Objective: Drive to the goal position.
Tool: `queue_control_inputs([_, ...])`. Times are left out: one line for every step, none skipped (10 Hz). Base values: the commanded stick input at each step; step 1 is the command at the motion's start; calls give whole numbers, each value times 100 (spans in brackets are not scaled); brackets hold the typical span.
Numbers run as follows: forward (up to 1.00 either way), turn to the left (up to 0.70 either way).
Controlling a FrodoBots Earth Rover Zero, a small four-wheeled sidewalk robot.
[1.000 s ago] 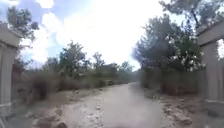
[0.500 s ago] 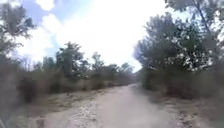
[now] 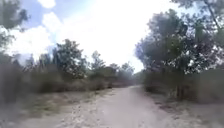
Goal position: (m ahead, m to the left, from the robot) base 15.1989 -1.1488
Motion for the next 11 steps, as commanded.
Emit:
queue_control_inputs([85,0])
queue_control_inputs([85,0])
queue_control_inputs([85,0])
queue_control_inputs([85,0])
queue_control_inputs([85,0])
queue_control_inputs([85,0])
queue_control_inputs([85,0])
queue_control_inputs([85,0])
queue_control_inputs([85,0])
queue_control_inputs([85,0])
queue_control_inputs([85,0])
